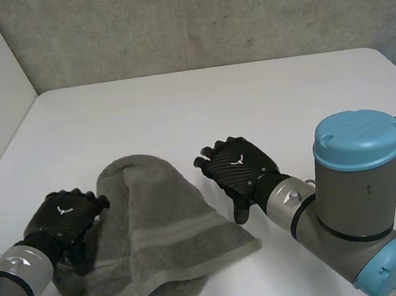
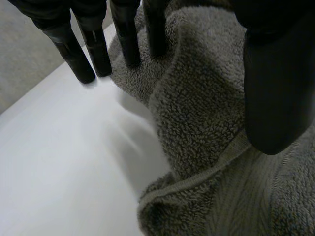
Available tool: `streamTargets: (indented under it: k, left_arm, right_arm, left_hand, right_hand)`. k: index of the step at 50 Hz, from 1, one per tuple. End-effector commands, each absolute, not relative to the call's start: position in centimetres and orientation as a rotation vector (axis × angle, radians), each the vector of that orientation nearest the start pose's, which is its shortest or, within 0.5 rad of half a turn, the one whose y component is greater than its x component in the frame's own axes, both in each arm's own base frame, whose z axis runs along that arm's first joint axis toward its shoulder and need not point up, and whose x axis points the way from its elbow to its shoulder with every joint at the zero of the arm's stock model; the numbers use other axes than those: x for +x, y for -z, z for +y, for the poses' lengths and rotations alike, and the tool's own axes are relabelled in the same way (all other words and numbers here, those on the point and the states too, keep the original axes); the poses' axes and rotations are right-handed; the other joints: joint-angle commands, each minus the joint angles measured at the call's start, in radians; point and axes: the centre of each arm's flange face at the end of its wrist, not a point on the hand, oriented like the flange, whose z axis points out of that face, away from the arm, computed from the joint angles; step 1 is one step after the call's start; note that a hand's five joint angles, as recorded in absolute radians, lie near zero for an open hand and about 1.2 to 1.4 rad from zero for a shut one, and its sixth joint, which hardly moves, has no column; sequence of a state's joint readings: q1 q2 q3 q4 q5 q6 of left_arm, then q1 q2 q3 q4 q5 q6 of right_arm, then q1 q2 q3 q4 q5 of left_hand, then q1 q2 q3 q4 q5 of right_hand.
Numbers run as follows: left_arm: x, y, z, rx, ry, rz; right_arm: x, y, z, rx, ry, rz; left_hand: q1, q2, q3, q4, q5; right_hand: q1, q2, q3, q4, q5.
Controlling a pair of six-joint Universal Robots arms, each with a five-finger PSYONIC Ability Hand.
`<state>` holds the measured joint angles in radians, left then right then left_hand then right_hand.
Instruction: Fold the towel.
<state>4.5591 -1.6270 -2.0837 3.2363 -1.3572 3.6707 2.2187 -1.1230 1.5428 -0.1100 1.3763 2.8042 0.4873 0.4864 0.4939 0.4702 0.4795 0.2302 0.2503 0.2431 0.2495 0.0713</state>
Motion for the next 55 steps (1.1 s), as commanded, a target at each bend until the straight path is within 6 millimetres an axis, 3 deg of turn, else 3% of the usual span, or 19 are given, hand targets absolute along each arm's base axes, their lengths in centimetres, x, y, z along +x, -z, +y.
streamTargets:
  k: [1, 2, 7, 9, 10, 11, 12, 14, 15, 17, 18, 19, 20, 22, 26, 33, 40, 47, 55]
  left_arm:
    - [-19.0, -15.5, -22.2, 1.062, 1.649, 2.437]
    - [-19.3, -16.0, -22.5, 1.065, 1.671, 2.428]
    - [-21.5, -18.4, -22.8, 1.112, 1.808, 2.354]
    - [-23.1, -22.1, -22.5, 1.064, 1.986, 2.293]
    - [-23.1, -22.2, -22.5, 1.064, 1.988, 2.292]
    - [-23.8, -25.3, -22.2, 1.004, 2.123, 2.238]
    - [-23.8, -25.3, -22.2, 1.003, 2.125, 2.238]
    - [-24.6, -31.8, -21.5, 0.867, 2.392, 2.118]
    - [-24.6, -31.8, -21.5, 0.866, 2.393, 2.117]
    - [-24.8, -37.2, -20.9, 0.761, 2.601, 2.005]
    - [-24.8, -37.2, -20.9, 0.760, 2.602, 2.004]
    - [-24.9, -39.1, -20.7, 0.735, 2.666, 1.963]
    - [-24.9, -39.1, -20.7, 0.735, 2.666, 1.963]
    - [-24.9, -41.7, -20.2, 0.711, 2.733, 1.922]
    - [-25.5, -42.0, -20.3, 0.729, 2.725, 1.951]
    - [-27.6, -39.1, -20.6, 0.840, 2.625, 2.097]
    - [-27.7, -37.8, -21.0, 0.846, 2.577, 2.145]
    - [-27.6, -38.0, -21.0, 0.829, 2.590, 2.148]
    - [-27.4, -38.7, -20.8, 0.816, 2.619, 2.128]
  right_arm:
    - [33.6, -17.4, -19.7, -1.222, 1.622, 1.934]
    - [33.6, -17.3, -19.7, -1.223, 1.620, 1.935]
    - [33.5, -17.4, -19.9, -1.215, 1.629, 1.943]
    - [33.5, -17.3, -20.0, -1.204, 1.635, 1.943]
    - [33.5, -17.3, -20.0, -1.204, 1.635, 1.943]
    - [33.5, -17.2, -20.0, -1.201, 1.637, 1.943]
    - [33.5, -17.2, -20.0, -1.201, 1.637, 1.943]
    - [33.6, -16.7, -20.1, -1.198, 1.623, 1.951]
    - [33.6, -16.7, -20.1, -1.198, 1.623, 1.951]
    - [33.7, -16.3, -20.0, -1.201, 1.609, 1.959]
    - [33.7, -16.3, -20.0, -1.201, 1.609, 1.959]
    - [33.7, -16.1, -20.0, -1.202, 1.604, 1.963]
    - [33.7, -16.1, -20.0, -1.202, 1.604, 1.963]
    - [33.6, -15.9, -20.1, -1.202, 1.600, 1.968]
    - [33.6, -15.9, -20.1, -1.203, 1.598, 1.969]
    - [33.4, -15.9, -20.4, -1.195, 1.602, 1.978]
    - [33.4, -16.2, -20.8, -1.185, 1.618, 1.974]
    - [32.4, -16.7, -22.9, -1.113, 1.639, 2.013]
    - [32.5, -16.8, -25.2, -0.886, 1.534, 2.080]
  left_hand:
    - [0.692, 0.693, 0.685, 0.709, 0.525]
    - [0.907, 0.908, 0.900, 0.924, 0.740]
    - [0.909, 0.910, 0.902, 0.926, 0.742]
    - [0.909, 0.910, 0.902, 0.926, 0.742]
    - [0.909, 0.910, 0.902, 0.926, 0.742]
    - [0.909, 0.910, 0.902, 0.926, 0.742]
    - [0.909, 0.910, 0.902, 0.926, 0.742]
    - [0.909, 0.910, 0.902, 0.926, 0.742]
    - [0.909, 0.910, 0.902, 0.926, 0.742]
    - [0.909, 0.910, 0.902, 0.926, 0.742]
    - [0.909, 0.910, 0.902, 0.926, 0.742]
    - [0.909, 0.910, 0.902, 0.926, 0.742]
    - [0.909, 0.910, 0.902, 0.926, 0.742]
    - [0.909, 0.910, 0.902, 0.926, 0.742]
    - [0.909, 0.910, 0.902, 0.926, 0.742]
    - [0.909, 0.910, 0.902, 0.926, 0.742]
    - [0.909, 0.910, 0.902, 0.926, 0.742]
    - [0.909, 0.910, 0.902, 0.926, 0.742]
    - [0.909, 0.910, 0.902, 0.926, 0.742]
  right_hand:
    - [-0.056, -0.076, -0.069, -0.075, -0.071]
    - [-0.056, -0.076, -0.069, -0.075, -0.071]
    - [-0.056, -0.076, -0.069, -0.075, -0.071]
    - [-0.056, -0.076, -0.069, -0.075, -0.071]
    - [-0.056, -0.076, -0.069, -0.075, -0.071]
    - [-0.056, -0.076, -0.069, -0.075, -0.071]
    - [-0.056, -0.076, -0.069, -0.075, -0.071]
    - [-0.056, -0.076, -0.069, -0.075, -0.071]
    - [-0.056, -0.076, -0.069, -0.075, -0.071]
    - [-0.056, -0.076, -0.069, -0.075, -0.071]
    - [-0.056, -0.076, -0.069, -0.075, -0.071]
    - [-0.056, -0.076, -0.069, -0.075, -0.071]
    - [-0.056, -0.076, -0.069, -0.075, -0.071]
    - [-0.056, -0.076, -0.069, -0.075, -0.071]
    - [-0.056, -0.076, -0.069, -0.075, -0.071]
    - [-0.056, -0.076, -0.069, -0.075, -0.071]
    - [-0.056, -0.076, -0.069, -0.075, -0.071]
    - [-0.056, -0.076, -0.069, -0.075, -0.071]
    - [-0.056, -0.076, -0.069, -0.075, -0.071]
